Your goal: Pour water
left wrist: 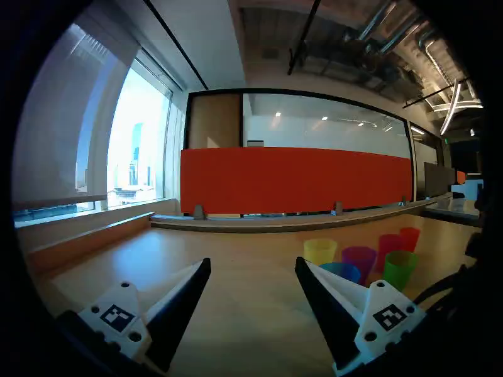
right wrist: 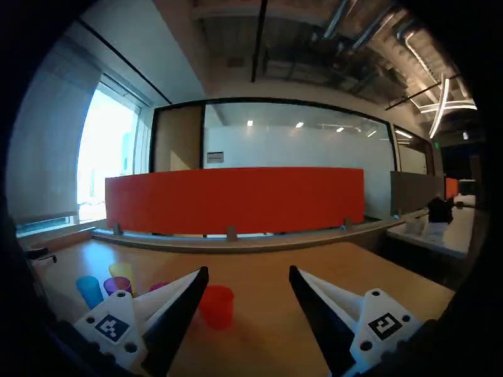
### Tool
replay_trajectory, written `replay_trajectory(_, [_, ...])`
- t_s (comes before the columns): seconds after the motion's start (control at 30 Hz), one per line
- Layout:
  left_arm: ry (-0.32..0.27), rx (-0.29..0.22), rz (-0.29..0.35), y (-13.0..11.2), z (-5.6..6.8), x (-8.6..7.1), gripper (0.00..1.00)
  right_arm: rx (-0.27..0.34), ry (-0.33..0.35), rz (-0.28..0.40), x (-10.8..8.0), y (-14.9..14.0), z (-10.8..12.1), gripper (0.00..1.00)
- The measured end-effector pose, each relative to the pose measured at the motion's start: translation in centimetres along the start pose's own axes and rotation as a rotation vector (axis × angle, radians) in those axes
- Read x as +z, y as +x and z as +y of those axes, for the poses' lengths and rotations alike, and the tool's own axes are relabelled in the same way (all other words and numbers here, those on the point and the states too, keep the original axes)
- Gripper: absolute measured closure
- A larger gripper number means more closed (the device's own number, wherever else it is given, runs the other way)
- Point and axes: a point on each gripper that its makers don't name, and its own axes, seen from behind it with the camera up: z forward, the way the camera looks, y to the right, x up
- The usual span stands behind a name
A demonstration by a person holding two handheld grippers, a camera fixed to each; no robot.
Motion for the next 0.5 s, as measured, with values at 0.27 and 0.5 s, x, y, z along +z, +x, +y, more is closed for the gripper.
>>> replay_trajectory(0.27, [0.0,0.001,-0.003,-0.01,-0.06,0.0,0.0,-0.003,0.002,0.017,-0.19,0.26,0.12,0.01])
replay_trajectory(0.5, [0.0,0.003,-0.003,0.01,-0.02,-0.01,0.0,-0.026,0.009,0.039,-0.1,0.35,0.25,0.01])
